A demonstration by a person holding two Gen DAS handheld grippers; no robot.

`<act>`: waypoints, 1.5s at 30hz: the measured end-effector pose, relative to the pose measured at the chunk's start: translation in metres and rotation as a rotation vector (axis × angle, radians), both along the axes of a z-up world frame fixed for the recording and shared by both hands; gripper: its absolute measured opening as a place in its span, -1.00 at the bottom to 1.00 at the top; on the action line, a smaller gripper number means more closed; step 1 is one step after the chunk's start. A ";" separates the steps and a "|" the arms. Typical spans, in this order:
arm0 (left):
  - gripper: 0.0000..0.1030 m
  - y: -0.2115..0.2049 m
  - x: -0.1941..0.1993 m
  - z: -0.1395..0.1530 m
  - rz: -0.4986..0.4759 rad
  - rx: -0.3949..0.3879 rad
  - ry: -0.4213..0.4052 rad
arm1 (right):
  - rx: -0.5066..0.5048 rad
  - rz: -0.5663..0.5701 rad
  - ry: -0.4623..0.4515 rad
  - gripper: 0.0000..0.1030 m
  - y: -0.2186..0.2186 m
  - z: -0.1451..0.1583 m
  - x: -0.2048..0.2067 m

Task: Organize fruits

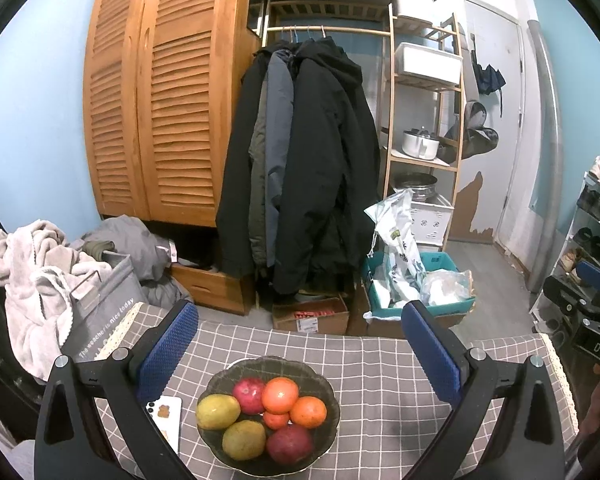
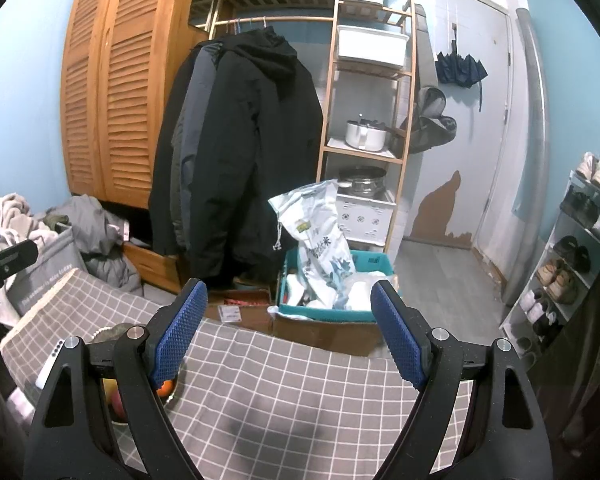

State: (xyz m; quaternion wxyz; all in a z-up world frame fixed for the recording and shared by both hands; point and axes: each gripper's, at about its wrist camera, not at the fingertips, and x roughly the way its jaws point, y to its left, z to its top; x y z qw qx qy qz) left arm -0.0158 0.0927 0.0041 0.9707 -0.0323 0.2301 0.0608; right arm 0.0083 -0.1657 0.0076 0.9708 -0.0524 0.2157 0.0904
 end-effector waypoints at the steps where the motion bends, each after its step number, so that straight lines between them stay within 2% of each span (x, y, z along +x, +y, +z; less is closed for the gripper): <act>1: 0.99 0.000 0.000 0.000 -0.001 0.000 -0.002 | -0.001 0.000 -0.001 0.61 0.000 0.000 0.000; 25: 0.99 -0.002 -0.002 -0.001 0.000 -0.009 -0.012 | -0.004 -0.001 0.000 0.61 0.003 0.000 0.000; 45: 0.99 -0.001 0.002 -0.001 0.027 -0.007 0.024 | -0.006 0.001 0.000 0.61 0.003 0.000 -0.001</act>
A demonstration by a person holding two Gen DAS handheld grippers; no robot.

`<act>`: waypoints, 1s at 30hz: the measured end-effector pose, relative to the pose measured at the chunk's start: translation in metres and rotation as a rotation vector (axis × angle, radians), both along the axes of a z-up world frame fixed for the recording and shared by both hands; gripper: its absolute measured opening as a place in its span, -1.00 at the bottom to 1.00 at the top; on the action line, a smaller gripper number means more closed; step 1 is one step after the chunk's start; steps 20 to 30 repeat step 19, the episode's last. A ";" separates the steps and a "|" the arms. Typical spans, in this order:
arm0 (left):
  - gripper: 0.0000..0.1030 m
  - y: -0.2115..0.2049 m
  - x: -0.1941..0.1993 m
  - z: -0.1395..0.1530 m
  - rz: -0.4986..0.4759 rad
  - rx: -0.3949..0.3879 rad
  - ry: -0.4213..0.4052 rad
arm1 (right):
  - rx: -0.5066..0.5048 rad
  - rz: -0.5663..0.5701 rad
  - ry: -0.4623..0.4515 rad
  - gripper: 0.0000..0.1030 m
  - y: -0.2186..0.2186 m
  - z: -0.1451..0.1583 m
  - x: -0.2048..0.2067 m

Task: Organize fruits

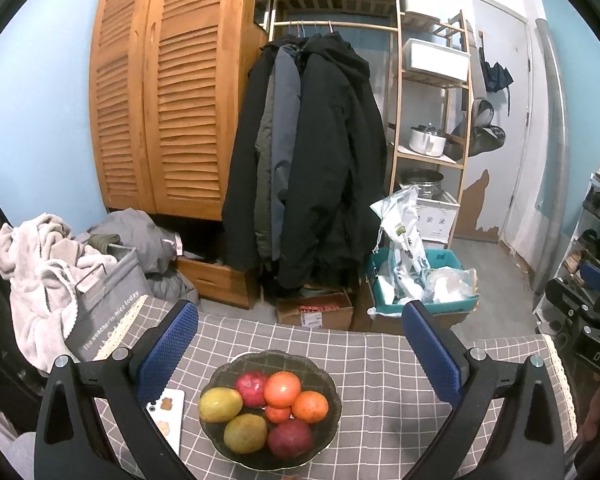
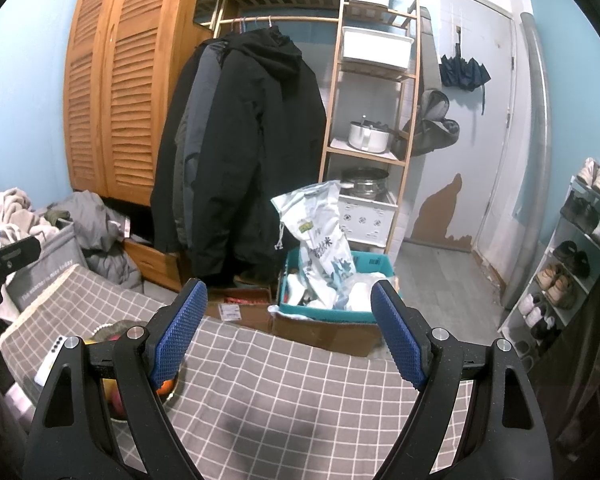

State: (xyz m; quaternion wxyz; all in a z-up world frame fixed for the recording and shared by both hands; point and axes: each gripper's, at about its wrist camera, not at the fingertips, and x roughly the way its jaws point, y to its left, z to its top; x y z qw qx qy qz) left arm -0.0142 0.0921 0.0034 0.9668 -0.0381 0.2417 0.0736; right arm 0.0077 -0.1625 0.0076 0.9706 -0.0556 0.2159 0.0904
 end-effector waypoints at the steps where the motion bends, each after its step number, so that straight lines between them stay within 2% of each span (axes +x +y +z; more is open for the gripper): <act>1: 0.99 0.000 0.000 0.000 0.000 0.001 -0.001 | -0.001 0.000 0.001 0.61 0.000 0.000 0.000; 30: 0.99 0.003 0.000 -0.002 0.006 0.007 -0.004 | 0.000 0.002 0.000 0.61 -0.001 0.000 -0.001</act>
